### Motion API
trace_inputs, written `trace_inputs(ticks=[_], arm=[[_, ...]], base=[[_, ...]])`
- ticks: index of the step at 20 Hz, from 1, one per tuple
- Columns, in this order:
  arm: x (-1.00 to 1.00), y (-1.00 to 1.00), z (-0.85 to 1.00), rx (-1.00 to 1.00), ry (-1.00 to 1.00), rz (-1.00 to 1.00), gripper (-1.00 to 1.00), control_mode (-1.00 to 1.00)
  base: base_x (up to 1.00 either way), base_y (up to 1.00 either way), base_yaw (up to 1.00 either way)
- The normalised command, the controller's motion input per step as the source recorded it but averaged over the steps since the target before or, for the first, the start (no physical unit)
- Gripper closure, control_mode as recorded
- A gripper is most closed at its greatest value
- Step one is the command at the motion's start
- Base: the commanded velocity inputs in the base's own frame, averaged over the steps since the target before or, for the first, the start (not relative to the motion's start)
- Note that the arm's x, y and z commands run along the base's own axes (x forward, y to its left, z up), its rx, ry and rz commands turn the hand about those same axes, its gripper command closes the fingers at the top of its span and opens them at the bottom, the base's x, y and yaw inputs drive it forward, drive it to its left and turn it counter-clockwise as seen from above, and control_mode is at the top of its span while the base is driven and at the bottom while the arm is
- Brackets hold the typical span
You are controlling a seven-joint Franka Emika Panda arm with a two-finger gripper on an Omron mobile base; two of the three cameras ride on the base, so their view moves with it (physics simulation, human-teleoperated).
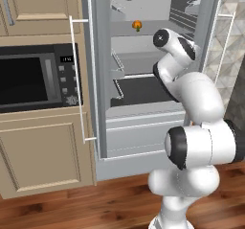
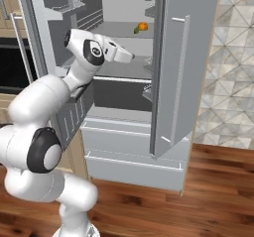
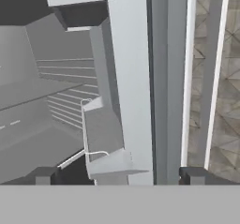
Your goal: Take the lemon wedge from the fridge and place it on the plate with fish on the dining counter.
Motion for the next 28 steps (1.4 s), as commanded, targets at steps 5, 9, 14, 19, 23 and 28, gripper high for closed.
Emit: trace_inputs(ticks=[5, 9, 14, 19, 23, 28], arm=[[0.46, -0.03, 0.0, 0.0, 0.0, 0.0, -1.0, -1.0], [0.6, -0.29, -0.02, 0.0, 0.01, 0.0, -1.0, -1.0], [0.32, -0.58, -0.01, 0.0, 0.01, 0.0, -1.0, -1.0], [0.03, -0.86, -0.08, 0.0, 0.03, -0.04, -1.0, -1.0], [0.0, -1.0, -0.24, 0.0, 0.09, -0.11, -1.0, -1.0], [-0.01, -1.0, -0.37, 0.0, 0.19, -0.23, -1.0, -1.0]], base=[[0.0, 0.0, 0.0], [0.0, 0.0, 0.0], [0.0, 0.0, 0.0], [0.0, 0.0, 0.0], [0.0, 0.0, 0.0], [0.0, 0.0, 0.0]])
